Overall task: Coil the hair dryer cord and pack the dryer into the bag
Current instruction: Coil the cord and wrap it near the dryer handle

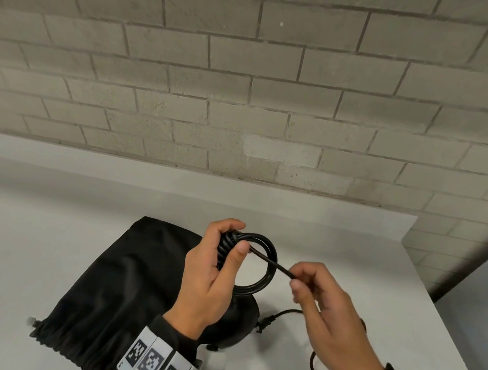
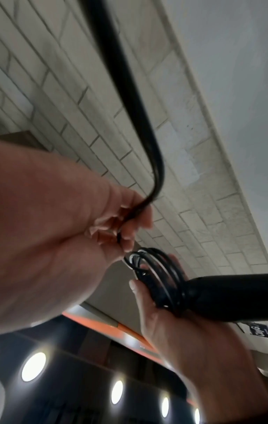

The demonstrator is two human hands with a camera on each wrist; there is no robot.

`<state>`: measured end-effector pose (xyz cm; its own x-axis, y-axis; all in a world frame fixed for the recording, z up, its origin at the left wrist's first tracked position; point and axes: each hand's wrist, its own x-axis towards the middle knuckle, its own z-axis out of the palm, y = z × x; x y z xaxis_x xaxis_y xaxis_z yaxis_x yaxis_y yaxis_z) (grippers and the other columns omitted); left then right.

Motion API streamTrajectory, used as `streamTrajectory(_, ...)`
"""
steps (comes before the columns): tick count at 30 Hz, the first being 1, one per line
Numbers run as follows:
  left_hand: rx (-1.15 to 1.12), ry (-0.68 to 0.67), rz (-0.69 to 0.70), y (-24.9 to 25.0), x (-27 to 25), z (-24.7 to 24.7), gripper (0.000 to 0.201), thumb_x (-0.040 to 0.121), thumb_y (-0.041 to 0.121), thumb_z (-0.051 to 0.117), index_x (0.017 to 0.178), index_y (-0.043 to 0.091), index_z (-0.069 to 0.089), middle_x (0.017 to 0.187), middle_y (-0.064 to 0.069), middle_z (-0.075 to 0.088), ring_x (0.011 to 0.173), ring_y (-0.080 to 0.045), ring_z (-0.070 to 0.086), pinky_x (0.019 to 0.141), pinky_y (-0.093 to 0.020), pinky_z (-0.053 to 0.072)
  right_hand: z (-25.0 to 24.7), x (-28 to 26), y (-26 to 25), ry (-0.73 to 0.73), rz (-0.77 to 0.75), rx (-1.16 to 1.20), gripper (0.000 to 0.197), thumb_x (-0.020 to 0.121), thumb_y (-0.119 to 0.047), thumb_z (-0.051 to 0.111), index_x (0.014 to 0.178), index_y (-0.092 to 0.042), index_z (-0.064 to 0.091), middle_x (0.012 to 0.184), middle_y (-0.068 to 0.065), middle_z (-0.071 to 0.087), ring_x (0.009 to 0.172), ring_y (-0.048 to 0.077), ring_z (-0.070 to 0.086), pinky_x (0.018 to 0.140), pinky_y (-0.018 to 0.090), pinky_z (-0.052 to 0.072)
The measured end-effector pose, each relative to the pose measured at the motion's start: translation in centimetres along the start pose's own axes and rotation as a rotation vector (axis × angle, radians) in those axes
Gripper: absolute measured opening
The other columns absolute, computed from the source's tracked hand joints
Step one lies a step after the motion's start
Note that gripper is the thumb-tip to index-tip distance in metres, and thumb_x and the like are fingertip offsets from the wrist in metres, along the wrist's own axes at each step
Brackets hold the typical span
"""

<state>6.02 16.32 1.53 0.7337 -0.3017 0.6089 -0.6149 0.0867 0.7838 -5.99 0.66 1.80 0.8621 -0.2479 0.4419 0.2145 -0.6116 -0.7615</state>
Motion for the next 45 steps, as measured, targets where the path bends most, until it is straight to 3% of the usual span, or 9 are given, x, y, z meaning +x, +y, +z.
streamTrajectory(4,0.021,-0.009,0.011,0.1,0.1,-0.2,0.037,0.095,0.060,0.046,0.119,0.034,0.056,0.086,0.006,0.070,0.062,-0.015,0.064,0.056,-0.034,0.054,-1.2,1.2,-1.6,0.036,-0.193,-0.125,0.004,0.094,-0.025,0.059,0.096,-0.028,0.061,0.086,-0.019,0.058,0.081,0.003,0.056,0.071,0.008,0.040)
streamTrajectory(10,0.017,-0.056,0.045,0.6,-0.1,0.3,0.033,0.097,0.056,0.045,0.106,0.027,0.058,0.077,0.003,0.064,0.064,-0.021,0.061,0.056,-0.044,0.050,-1.7,3.1,-3.2,0.044,-0.400,-0.205,0.017,0.095,-0.025,0.057,0.105,-0.016,0.068,0.083,-0.009,0.061,0.076,0.015,0.055,0.070,0.028,0.046)
streamTrajectory(18,0.060,-0.108,0.073,0.7,-0.2,-0.1,0.029,0.098,0.057,0.042,0.113,0.035,0.052,0.071,-0.010,0.063,0.059,-0.025,0.060,0.056,-0.046,0.047,-1.6,4.3,-4.8,0.029,-0.372,-0.114,0.011,0.091,-0.022,0.064,0.099,-0.020,0.072,0.083,-0.012,0.062,0.079,0.010,0.062,0.071,0.023,0.049)
streamTrajectory(25,0.038,-0.172,0.108,0.7,-0.3,-0.3,0.030,0.099,0.054,0.042,0.111,0.028,0.052,0.074,-0.005,0.062,0.055,-0.019,0.057,0.051,-0.041,0.047,-1.7,5.0,-5.8,-0.059,-0.287,-0.109,0.009,0.089,-0.018,0.068,0.094,-0.023,0.074,0.081,-0.015,0.063,0.073,-0.001,0.057,0.066,0.004,0.036)
streamTrajectory(33,0.039,-0.289,0.174,0.6,-0.6,-0.3,0.033,0.098,0.055,0.045,0.112,0.025,0.052,0.078,-0.001,0.066,0.056,-0.015,0.061,0.050,-0.039,0.050,-2.3,5.8,-6.1,-0.193,-0.159,-0.097,0.008,0.090,-0.028,0.065,0.087,-0.029,0.073,0.076,-0.015,0.067,0.072,0.008,0.059,0.061,0.010,0.035)
streamTrajectory(36,0.073,-0.285,0.213,0.6,-0.7,0.0,0.033,0.098,0.052,0.047,0.113,0.022,0.053,0.079,0.013,0.064,0.061,-0.001,0.060,0.055,-0.021,0.049,-2.2,5.9,-6.0,-0.200,-0.134,-0.068,0.011,0.090,-0.029,0.065,0.084,-0.026,0.074,0.074,-0.018,0.068,0.069,0.002,0.061,0.061,0.009,0.038)
streamTrajectory(39,0.116,-0.254,0.251,0.6,-0.7,0.1,0.029,0.097,0.048,0.051,0.110,0.022,0.053,0.077,0.021,0.058,0.060,0.006,0.054,0.058,-0.008,0.042,-1.9,6.0,-5.7,-0.195,-0.073,0.038,0.011,0.088,-0.030,0.065,0.084,-0.025,0.074,0.076,-0.016,0.070,0.071,0.007,0.065,0.065,0.025,0.052)
streamTrajectory(41,0.132,-0.233,0.274,0.5,-0.8,0.1,0.030,0.096,0.048,0.053,0.110,0.021,0.052,0.079,0.014,0.062,0.061,0.000,0.059,0.055,-0.014,0.048,-1.6,5.9,-5.5,-0.169,-0.027,0.117,0.012,0.086,-0.032,0.065,0.083,-0.024,0.074,0.076,-0.010,0.072,0.073,0.012,0.068,0.070,0.031,0.057)
streamTrajectory(45,0.068,-0.182,0.241,0.4,-1.2,0.4,0.038,0.094,0.050,0.057,0.120,0.027,0.044,0.085,0.008,0.066,0.064,-0.005,0.066,0.056,-0.025,0.054,-1.1,5.7,-5.1,-0.120,0.035,0.188,0.011,0.084,-0.029,0.068,0.080,-0.021,0.075,0.070,-0.006,0.071,0.066,0.007,0.067,0.066,0.022,0.054)
